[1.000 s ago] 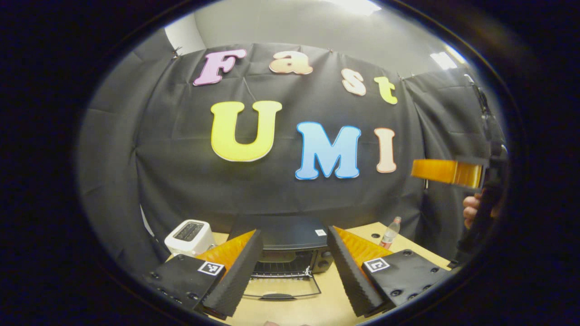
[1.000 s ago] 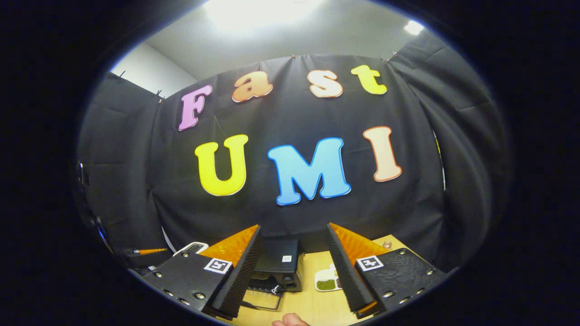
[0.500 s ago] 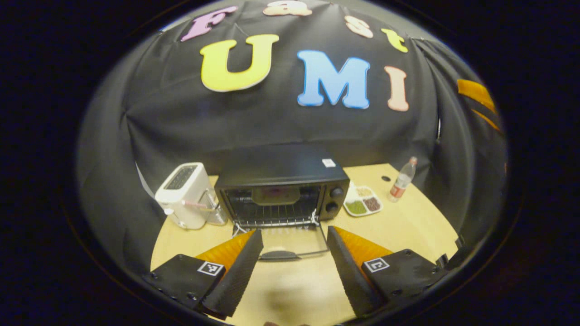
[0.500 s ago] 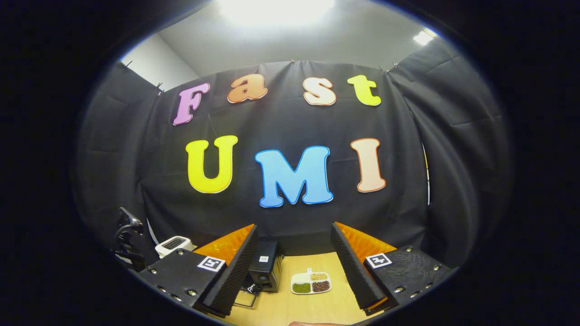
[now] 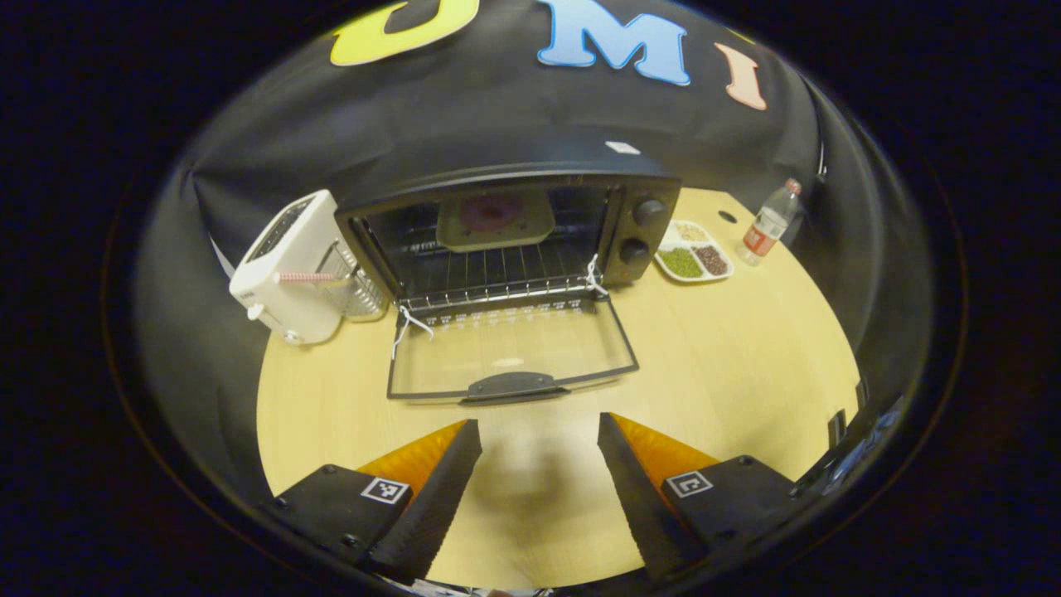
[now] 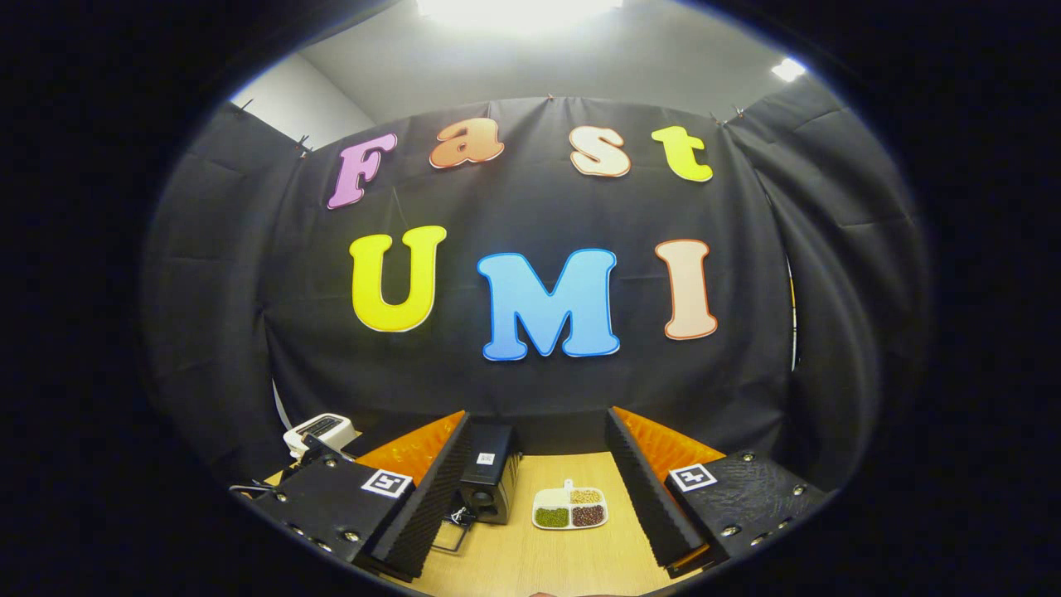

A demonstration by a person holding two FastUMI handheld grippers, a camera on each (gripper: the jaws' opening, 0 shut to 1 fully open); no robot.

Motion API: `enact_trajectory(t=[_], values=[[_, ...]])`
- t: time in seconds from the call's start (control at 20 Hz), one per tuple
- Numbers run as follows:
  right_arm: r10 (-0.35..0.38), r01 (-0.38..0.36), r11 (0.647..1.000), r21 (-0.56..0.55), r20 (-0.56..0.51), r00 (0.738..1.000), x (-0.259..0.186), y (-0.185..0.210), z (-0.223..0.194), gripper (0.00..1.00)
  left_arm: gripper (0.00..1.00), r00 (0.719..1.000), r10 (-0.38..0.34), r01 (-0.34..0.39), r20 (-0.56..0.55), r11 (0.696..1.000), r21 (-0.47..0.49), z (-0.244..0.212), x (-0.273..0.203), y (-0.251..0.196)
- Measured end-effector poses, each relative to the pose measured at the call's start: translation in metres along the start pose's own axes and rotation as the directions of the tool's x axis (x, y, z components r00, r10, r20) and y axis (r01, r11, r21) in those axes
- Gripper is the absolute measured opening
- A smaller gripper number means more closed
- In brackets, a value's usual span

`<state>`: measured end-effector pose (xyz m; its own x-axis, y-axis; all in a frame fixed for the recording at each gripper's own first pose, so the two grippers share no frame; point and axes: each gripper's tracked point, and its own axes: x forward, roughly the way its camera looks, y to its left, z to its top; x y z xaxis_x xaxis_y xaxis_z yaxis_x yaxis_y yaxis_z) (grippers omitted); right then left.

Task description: Open the electric oven with the left hand, put the food in, and close the electric oven.

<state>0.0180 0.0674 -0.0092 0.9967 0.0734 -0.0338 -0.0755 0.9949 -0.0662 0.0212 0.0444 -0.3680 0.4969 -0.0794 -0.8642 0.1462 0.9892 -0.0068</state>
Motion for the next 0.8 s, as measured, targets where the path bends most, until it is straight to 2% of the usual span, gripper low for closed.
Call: enact_trajectory(t=[0.05,0.35,0.4,0.8], values=[[-0.009,0.009,1.000,0.000,-0.008,1.000,0.001,-0.003,-0.001,0.97,0.97,0.999,0.006,-0.006,-0.034,1.000,-0.004,-0.006,0.010,0.004],[-0.076,0.075,0.997,-0.016,-0.048,0.996,0.005,-0.022,-0.013,0.97,1.00,0.990,0.003,-0.008,-0.141,0.999,-0.034,-0.019,0.050,0.015],[-0.080,0.080,0.997,-0.012,-0.051,0.995,0.004,-0.023,-0.013,0.97,0.97,0.988,0.004,-0.011,-0.156,0.999,-0.039,-0.020,0.056,0.017],[-0.120,0.118,0.993,-0.026,-0.097,0.988,0.008,-0.033,-0.027,0.97,0.97,0.973,0.014,-0.031,-0.230,0.997,-0.070,-0.024,0.094,0.025]])
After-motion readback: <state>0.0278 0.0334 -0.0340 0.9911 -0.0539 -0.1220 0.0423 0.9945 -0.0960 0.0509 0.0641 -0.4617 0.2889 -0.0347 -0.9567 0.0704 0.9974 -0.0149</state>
